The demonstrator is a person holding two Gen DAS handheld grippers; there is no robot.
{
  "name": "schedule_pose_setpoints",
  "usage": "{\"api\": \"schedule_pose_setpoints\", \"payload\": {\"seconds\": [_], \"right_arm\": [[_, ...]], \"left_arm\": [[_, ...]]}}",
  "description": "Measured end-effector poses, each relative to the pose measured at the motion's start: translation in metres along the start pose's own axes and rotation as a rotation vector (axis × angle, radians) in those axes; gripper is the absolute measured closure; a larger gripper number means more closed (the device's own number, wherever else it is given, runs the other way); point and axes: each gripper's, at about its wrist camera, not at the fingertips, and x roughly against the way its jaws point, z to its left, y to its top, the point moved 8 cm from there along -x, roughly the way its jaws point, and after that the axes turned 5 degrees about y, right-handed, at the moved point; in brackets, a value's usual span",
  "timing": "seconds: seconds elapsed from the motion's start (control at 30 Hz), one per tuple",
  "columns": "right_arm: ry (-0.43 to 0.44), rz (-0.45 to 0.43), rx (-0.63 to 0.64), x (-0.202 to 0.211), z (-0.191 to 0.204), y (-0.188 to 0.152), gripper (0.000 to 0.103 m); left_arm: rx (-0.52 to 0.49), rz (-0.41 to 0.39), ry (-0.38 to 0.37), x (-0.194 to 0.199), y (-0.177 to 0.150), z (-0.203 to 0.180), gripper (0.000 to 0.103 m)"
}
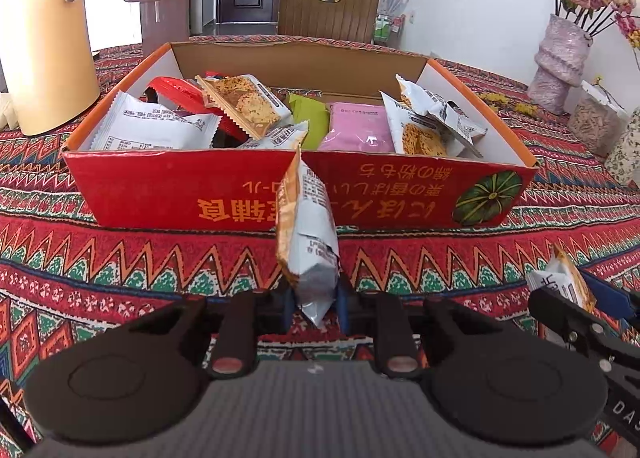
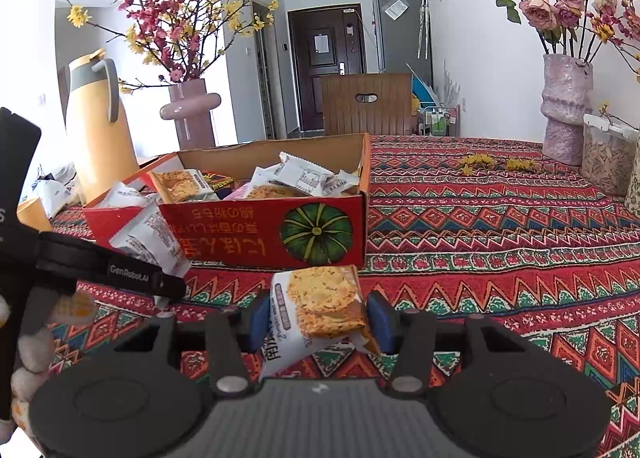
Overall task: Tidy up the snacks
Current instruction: 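Grasp a white sachet with the left gripper while the right gripper holds the cookie packet, then carry the sachet and cookie packet over the box with both grippers, then open both grippers to drop the sachet and cookie packet into the box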
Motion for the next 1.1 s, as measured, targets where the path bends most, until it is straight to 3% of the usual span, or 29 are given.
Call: {"api": "schedule_pose_setpoints", "payload": {"seconds": [0.13,0.4,0.7,1.0,1.1], "right_arm": [[0.002,-0.005,0.005,0.001,0.005,0.003,0.053],[0.019,-0.058,0.018,-0.003,0.019,0.026,0.053],[0.026,-0.149,0.044,-0.038,0.037,0.091,0.053],[0.001,-0.104,0.058,-0.097,0.046,0.120,0.049],[-0.005,-0.102,0.058,-0.099,0.047,0.117,0.034]], "left_arm": [[-0.023,-0.034,-0.029,0.015,-0.002,0.001,0.082],[-0.042,-0.191,-0.085,0.066,0.019,0.006,0.082],[0.017,-0.280,0.011,0.060,0.087,0.032,0.082],[0.041,-0.256,0.087,0.026,0.109,0.061,0.080],[0.049,-0.271,0.083,0.027,0.106,0.069,0.059]]}}
